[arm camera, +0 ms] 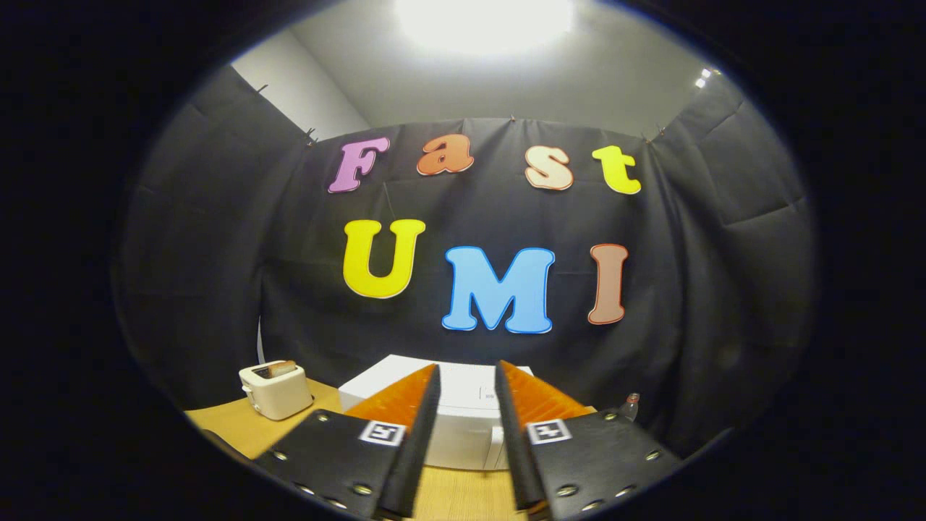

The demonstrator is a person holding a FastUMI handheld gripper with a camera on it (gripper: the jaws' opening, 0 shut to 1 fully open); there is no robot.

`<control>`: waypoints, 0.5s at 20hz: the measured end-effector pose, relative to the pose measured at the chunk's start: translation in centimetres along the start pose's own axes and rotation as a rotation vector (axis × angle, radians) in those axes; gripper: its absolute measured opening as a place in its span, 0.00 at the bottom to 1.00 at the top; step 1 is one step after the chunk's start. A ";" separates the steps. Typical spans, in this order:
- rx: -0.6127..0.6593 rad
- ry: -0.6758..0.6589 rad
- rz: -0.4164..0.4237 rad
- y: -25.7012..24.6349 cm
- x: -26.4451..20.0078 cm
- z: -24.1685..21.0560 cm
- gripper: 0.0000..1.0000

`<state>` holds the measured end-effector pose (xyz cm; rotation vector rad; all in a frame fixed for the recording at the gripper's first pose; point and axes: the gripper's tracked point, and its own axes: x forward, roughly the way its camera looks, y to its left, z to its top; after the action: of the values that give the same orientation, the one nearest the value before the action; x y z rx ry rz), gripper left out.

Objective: Open the microwave, put the food inside, and close the microwave door.

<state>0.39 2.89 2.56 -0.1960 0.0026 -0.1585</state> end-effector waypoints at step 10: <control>0.017 0.010 -0.026 -0.5 0.7 -0.8 0.90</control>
<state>1.02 2.18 1.88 -0.1786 0.0083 -0.1856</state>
